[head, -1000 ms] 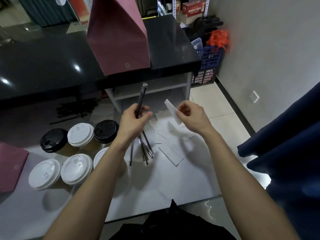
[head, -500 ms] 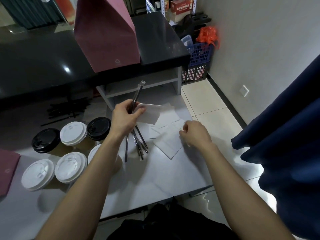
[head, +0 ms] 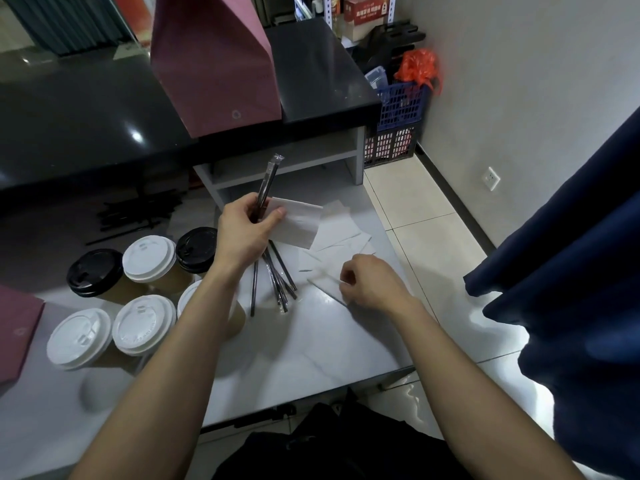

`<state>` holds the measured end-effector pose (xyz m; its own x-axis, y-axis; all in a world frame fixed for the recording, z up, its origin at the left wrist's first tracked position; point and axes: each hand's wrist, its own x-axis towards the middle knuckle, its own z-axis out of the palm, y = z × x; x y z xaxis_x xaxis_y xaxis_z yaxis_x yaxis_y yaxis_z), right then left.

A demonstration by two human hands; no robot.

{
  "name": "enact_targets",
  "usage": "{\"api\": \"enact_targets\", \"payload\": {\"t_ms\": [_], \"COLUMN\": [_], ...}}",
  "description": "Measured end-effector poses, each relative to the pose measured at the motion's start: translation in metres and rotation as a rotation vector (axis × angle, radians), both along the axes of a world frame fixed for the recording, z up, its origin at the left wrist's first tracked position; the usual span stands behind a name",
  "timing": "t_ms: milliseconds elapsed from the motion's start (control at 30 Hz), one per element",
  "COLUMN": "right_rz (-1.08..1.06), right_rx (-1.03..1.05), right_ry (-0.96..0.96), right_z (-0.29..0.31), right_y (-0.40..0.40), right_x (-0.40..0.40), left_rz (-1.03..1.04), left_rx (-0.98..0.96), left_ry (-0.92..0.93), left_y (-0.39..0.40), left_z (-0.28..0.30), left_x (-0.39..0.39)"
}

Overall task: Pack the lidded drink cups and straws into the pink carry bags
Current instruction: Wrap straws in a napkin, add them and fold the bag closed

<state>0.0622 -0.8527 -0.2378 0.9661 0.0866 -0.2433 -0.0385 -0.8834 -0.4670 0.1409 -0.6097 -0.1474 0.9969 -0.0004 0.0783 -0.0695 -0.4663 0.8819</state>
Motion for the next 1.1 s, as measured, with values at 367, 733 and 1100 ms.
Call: {"api": "enact_targets", "payload": {"t_ms": [367, 733, 1100], "right_rz": [-0.246, -0.227, -0.169], "right_rx": [0.421, 0.533, 0.369], "right_ry": [-0.258, -0.419, -0.366], "right_z": [0.036, 0.083, 0.086], "right_y": [-0.026, -0.031, -0.027], "right_x": [0.019, 0.053, 0.069], "left_rz": [-0.108, -0.403, -0.372], "left_rx": [-0.108, -0.152, -0.11], "left_ry": [-0.018, 0.093, 0.131], "left_y": [0.01, 0.011, 0.022], "left_z": [0.019, 0.028, 0.022], "left_x": [-0.003, -0.002, 0.009]}}
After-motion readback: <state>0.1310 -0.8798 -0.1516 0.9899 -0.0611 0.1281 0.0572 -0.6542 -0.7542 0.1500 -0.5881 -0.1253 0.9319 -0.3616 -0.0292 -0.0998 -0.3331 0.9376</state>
